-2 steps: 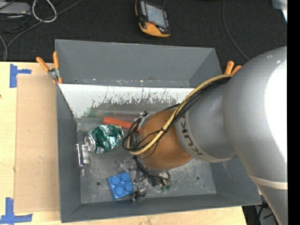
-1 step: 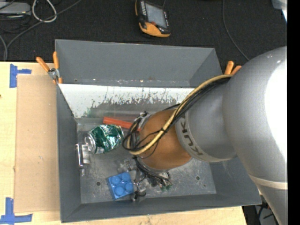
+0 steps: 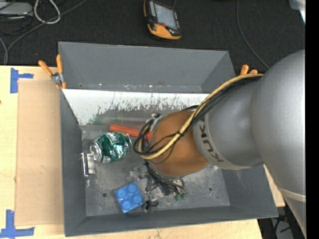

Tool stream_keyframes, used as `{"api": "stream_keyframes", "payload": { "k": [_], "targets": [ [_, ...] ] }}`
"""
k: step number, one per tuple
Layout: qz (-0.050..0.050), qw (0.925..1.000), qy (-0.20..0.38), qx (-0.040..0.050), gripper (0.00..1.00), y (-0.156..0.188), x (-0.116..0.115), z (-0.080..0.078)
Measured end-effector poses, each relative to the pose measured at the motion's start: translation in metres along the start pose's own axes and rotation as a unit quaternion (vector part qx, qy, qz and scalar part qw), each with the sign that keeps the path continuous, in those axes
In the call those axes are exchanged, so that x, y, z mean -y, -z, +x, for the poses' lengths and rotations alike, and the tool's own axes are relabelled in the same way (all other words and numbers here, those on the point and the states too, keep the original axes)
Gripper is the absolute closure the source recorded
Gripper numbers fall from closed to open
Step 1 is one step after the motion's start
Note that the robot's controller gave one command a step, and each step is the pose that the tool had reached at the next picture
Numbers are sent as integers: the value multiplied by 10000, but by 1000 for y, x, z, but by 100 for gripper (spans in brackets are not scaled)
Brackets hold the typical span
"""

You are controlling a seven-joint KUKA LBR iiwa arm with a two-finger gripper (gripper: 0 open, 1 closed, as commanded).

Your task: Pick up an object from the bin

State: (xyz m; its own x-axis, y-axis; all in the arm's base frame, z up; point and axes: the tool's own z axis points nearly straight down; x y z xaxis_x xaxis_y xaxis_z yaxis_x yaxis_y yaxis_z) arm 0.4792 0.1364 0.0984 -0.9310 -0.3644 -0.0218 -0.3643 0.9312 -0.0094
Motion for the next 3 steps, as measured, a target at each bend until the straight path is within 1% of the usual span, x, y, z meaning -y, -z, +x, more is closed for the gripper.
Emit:
{"api": "stream_keyframes", "payload": {
  "k": [1, 2, 3],
  "targets": [
    [-2, 10000, 2, 9, 100, 14, -1, 0],
    [-4, 10000, 2, -5, 100, 22, -1, 0],
    [-6, 10000, 0, -18, 100, 48, -1, 0]
  ]
}}
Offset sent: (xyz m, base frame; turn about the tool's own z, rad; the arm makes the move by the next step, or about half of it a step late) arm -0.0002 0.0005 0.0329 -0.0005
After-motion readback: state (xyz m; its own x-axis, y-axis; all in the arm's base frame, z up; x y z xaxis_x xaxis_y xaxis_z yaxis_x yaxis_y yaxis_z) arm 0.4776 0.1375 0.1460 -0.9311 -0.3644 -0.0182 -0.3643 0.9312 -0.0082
